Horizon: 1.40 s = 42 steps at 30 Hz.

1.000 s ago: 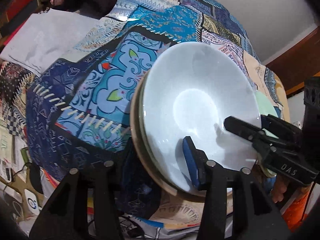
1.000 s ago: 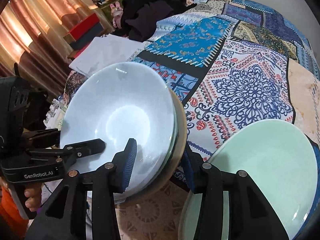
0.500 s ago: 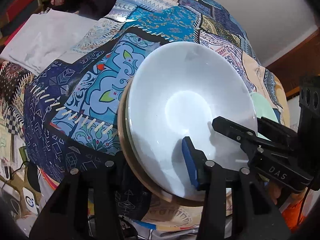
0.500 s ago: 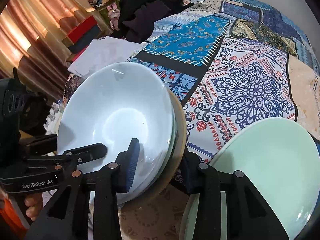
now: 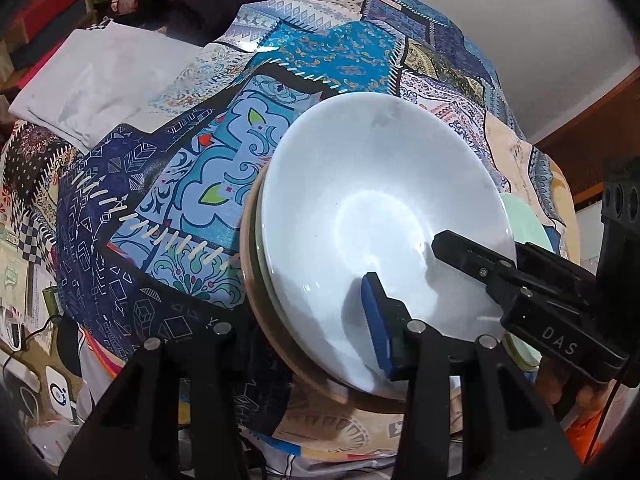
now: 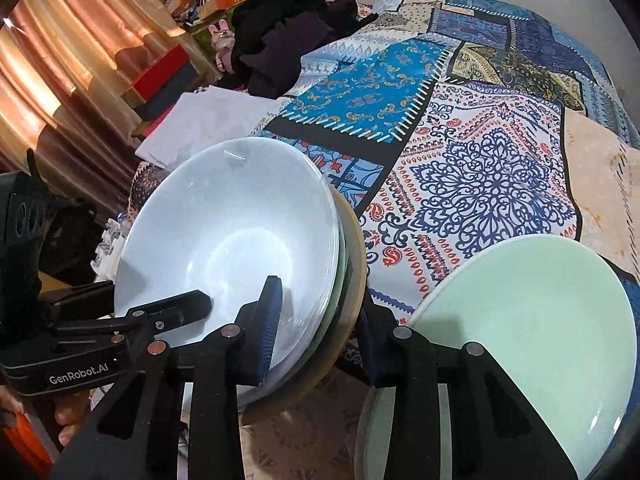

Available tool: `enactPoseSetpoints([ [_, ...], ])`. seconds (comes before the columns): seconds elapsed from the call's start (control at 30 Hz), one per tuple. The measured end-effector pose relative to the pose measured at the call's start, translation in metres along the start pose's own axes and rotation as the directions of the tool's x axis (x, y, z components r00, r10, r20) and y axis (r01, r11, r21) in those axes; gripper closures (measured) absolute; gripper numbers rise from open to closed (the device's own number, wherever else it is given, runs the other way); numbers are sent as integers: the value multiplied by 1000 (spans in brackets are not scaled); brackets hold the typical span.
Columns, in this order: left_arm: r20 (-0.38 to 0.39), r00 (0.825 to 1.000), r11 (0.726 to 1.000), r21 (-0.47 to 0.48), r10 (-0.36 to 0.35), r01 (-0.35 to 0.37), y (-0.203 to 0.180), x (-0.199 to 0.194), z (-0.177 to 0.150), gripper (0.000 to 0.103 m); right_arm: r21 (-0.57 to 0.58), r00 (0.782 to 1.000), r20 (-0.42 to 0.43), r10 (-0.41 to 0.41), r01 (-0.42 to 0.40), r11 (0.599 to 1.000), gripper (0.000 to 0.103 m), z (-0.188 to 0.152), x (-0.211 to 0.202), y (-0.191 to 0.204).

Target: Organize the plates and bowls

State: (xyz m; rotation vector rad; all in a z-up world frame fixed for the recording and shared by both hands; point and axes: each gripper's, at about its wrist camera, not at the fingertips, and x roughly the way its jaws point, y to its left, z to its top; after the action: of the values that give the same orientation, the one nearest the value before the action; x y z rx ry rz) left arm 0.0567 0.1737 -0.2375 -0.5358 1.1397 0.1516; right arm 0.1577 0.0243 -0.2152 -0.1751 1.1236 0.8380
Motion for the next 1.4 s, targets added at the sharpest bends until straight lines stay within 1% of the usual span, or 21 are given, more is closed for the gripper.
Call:
enactPoseSetpoints([
  [0.33, 58, 998, 999, 38, 10, -12, -17, -20, 6, 60, 14, 998, 67, 1, -2, 1000, 71, 3, -27, -5],
  [0.67, 91, 996, 994, 109, -9, -1, -51, -33, 15, 60, 56, 991, 131, -28, 21, 998, 71, 0, -60, -22],
  [0.97, 90, 995, 982, 184, -50, 33, -90, -34, 17, 60, 111, 982, 168, -87, 69, 991, 71, -12, -89, -46],
  [1.1, 81, 994, 974, 221, -69, 50, -109, -31, 17, 60, 134, 978, 176, -113, 89, 987, 71, -19, -101, -57],
  [1.4, 46, 994, 958, 274, -100, 84, -144, -18, 12, 60, 184, 972, 178, -156, 123, 975, 71, -35, -118, -82],
])
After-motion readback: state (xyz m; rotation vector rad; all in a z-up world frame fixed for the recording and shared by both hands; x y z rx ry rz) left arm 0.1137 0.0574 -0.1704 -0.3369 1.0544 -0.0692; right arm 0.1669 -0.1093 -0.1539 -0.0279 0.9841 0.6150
